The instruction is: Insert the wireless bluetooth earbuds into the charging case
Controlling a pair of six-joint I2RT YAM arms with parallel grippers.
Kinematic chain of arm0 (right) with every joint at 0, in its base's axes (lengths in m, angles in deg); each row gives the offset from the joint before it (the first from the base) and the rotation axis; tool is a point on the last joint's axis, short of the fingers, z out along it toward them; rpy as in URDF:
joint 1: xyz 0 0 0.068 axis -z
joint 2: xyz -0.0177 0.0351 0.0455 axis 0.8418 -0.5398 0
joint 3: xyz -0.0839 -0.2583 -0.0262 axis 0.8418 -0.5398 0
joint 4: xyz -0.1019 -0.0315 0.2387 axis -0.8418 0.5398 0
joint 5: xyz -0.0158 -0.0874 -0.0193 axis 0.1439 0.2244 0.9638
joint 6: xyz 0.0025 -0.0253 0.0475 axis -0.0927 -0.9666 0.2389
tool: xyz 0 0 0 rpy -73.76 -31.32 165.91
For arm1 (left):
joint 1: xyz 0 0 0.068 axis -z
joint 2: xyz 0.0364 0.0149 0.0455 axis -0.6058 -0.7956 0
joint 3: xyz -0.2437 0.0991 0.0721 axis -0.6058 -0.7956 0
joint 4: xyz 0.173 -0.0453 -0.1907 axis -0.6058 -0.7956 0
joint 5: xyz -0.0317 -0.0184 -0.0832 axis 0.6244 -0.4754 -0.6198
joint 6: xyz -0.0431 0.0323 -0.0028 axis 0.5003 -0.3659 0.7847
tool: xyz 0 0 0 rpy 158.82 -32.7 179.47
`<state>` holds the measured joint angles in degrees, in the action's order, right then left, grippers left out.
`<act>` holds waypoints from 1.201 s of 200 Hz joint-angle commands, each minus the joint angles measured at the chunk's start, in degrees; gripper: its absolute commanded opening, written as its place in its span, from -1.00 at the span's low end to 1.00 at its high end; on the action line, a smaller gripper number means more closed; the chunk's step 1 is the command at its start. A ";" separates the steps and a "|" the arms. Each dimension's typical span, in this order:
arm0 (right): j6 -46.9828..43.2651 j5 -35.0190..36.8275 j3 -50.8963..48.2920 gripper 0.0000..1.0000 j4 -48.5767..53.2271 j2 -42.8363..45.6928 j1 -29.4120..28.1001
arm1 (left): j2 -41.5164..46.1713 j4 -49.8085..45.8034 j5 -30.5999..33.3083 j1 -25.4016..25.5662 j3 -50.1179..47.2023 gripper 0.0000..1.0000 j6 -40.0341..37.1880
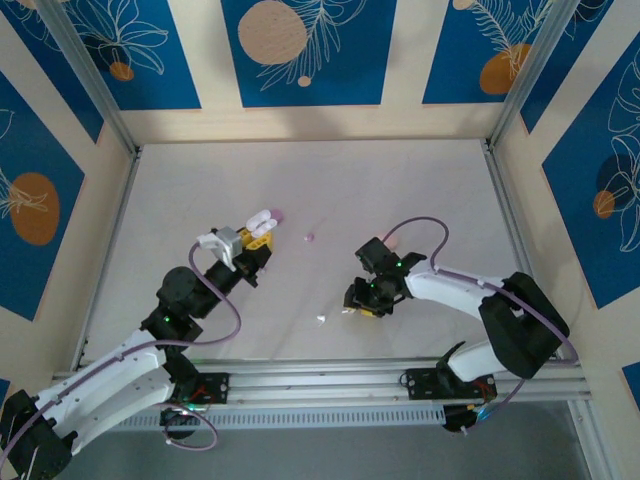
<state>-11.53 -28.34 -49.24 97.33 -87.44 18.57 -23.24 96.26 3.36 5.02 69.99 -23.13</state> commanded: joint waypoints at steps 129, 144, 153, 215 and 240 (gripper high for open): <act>-2.40 0.77 -0.73 -0.37 7.39 -0.72 -0.14 | 0.50 2.02 0.84 0.49 0.09 -0.62 0.48; -2.21 0.90 -2.12 -0.38 7.35 0.49 0.30 | 0.43 2.04 0.75 0.45 0.24 -0.61 0.58; -2.22 0.56 -3.00 -0.40 7.04 1.29 0.76 | 0.33 2.00 0.66 0.45 0.30 -0.61 0.56; -1.34 4.51 -5.13 -0.40 11.80 8.03 4.16 | -0.46 2.56 0.14 0.48 0.42 -0.62 1.10; -0.76 4.61 -6.13 -0.40 11.87 10.48 6.44 | -0.43 2.63 -0.01 0.44 0.42 -0.61 1.39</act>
<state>-13.32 -25.02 -54.04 106.67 -79.55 23.20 -23.92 96.26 3.36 5.02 69.96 -22.86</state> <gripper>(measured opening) 0.302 0.210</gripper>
